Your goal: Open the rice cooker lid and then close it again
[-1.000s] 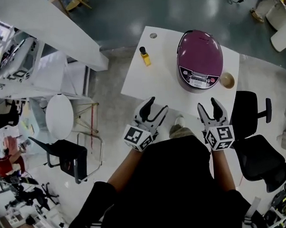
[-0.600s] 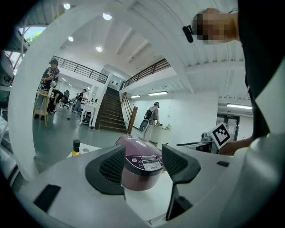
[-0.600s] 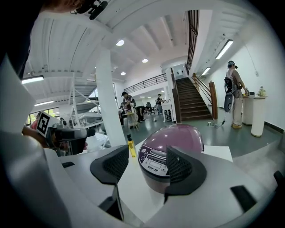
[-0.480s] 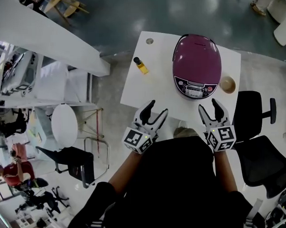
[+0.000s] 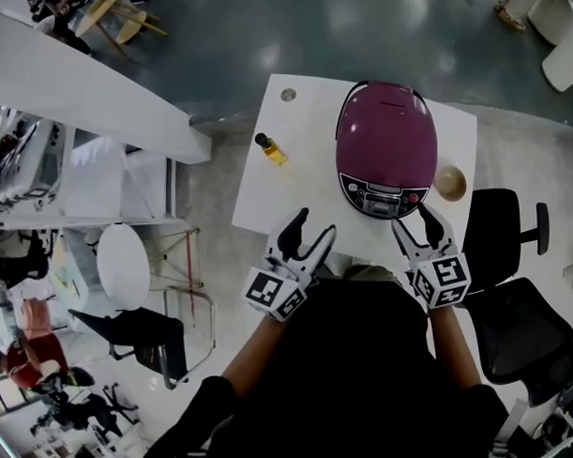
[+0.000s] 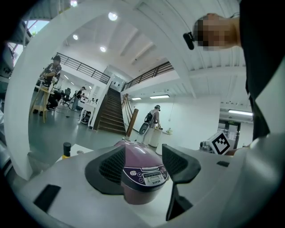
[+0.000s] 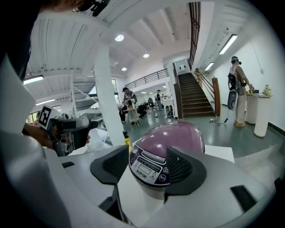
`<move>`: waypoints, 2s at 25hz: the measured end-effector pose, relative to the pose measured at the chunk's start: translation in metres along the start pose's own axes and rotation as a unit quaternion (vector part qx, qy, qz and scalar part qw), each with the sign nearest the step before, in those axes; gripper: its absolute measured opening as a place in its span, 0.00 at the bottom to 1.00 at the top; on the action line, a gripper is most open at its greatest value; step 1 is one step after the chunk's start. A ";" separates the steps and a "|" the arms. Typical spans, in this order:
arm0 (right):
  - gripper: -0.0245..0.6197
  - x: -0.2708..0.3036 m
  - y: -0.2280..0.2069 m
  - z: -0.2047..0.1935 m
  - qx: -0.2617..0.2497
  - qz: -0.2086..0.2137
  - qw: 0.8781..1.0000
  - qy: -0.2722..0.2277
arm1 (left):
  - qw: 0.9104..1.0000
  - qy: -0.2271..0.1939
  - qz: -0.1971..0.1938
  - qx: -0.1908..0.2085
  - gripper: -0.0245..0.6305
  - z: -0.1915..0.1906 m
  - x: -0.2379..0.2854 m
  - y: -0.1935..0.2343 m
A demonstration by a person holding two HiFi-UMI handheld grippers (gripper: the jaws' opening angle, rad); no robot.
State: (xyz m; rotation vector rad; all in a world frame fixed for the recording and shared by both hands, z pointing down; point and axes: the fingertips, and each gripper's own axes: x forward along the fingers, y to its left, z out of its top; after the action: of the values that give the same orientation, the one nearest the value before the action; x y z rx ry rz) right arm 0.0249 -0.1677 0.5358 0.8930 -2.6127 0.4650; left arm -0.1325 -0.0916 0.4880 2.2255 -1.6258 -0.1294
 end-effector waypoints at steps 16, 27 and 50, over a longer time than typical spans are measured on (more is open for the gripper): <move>0.40 0.022 0.010 0.025 0.052 -0.080 0.995 -0.013 | 0.991 0.040 -0.127 -0.003 0.40 0.008 0.043 0.025; 0.20 0.037 0.016 0.028 0.050 -0.096 0.994 -0.017 | 0.984 0.032 -0.177 0.009 0.40 0.012 0.049 0.033; 0.04 0.076 -0.011 -0.028 0.057 -0.157 0.978 0.121 | 0.976 0.016 -0.218 0.015 0.40 0.025 0.052 0.050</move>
State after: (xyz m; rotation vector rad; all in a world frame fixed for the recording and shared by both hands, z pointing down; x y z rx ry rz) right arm -0.0186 -0.2043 0.5941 1.1809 -2.1938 0.5996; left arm -0.1676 -0.1595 0.4898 2.5604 -1.1039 -0.1852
